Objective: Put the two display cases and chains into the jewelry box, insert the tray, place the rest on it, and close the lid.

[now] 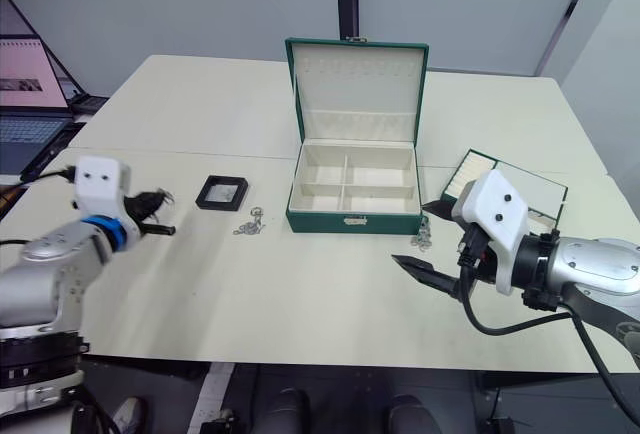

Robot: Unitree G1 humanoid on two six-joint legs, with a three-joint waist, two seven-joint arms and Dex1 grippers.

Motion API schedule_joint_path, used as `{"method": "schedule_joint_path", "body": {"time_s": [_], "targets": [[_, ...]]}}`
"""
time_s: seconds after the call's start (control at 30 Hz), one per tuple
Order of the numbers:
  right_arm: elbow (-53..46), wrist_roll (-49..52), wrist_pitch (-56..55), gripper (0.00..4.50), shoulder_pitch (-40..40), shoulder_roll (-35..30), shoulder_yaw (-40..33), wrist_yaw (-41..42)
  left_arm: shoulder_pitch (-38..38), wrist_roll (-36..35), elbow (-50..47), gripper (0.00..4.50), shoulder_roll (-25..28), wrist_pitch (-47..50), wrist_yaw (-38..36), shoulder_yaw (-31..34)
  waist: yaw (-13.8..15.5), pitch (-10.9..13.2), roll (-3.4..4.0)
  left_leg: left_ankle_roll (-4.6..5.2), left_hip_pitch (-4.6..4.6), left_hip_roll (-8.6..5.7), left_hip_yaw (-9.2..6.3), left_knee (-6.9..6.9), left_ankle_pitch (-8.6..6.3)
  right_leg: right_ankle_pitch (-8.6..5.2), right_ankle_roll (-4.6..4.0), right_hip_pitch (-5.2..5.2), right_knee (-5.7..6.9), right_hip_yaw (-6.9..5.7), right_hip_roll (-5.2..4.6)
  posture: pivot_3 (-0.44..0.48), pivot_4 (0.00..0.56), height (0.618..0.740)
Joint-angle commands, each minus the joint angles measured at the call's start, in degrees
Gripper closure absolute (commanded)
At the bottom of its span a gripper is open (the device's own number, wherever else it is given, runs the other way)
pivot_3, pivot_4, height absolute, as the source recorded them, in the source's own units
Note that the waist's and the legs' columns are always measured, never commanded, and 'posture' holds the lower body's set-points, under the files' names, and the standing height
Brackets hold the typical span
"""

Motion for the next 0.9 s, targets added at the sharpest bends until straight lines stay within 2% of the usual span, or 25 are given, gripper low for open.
{"method": "schedule_joint_path", "body": {"time_s": [0.03,0.23,0.4,0.67,0.9], "targets": [[0.13,1.30,-2.24,0.00,0.16,-0.53,-3.49,2.06,-2.08,-0.76,-5.24,4.48,1.90,3.88,0.46,1.40,0.01,0.00,0.00,0.00,0.00,0.00,-0.01,0.00,0.00,0.00,0.00,0.00,0.00,0.00,0.00,0.000,0.150,0.737],[1.02,1.95,-3.45,0.00,0.64,-0.39,-4.79,3.21,-6.46,-1.49,-9.09,4.48,2.81,9.86,-0.17,-0.64,0.01,0.01,-0.01,0.01,-0.01,0.00,-0.02,0.00,-0.01,0.00,0.00,0.00,0.00,-0.01,0.01,0.000,0.150,0.737],[2.43,4.24,-3.01,0.00,3.44,-1.35,-9.78,4.78,-13.36,-3.88,-11.95,4.48,2.65,16.57,-2.38,-6.10,0.17,0.01,-0.02,0.01,-0.01,-0.04,-0.02,0.01,0.00,0.00,0.00,0.02,-0.02,0.00,0.00,0.000,0.150,0.737],[4.71,6.54,-3.26,0.00,5.84,-0.76,-15.54,3.34,-27.98,-4.91,-10.39,4.48,-3.34,25.57,-1.97,-18.09,0.62,0.02,-0.04,0.00,-0.01,-0.11,-0.05,0.03,0.00,0.00,0.01,0.07,-0.05,0.02,0.00,0.000,0.150,0.737],[6.10,9.61,-3.20,0.00,6.45,0.12,-15.68,0.33,-34.05,-2.67,-5.12,4.48,-9.36,24.57,-1.41,-25.18,0.54,0.02,-0.04,0.00,-0.01,-0.12,-0.04,0.02,0.00,0.00,0.01,0.07,-0.04,0.06,0.01,0.000,0.150,0.737]]}}
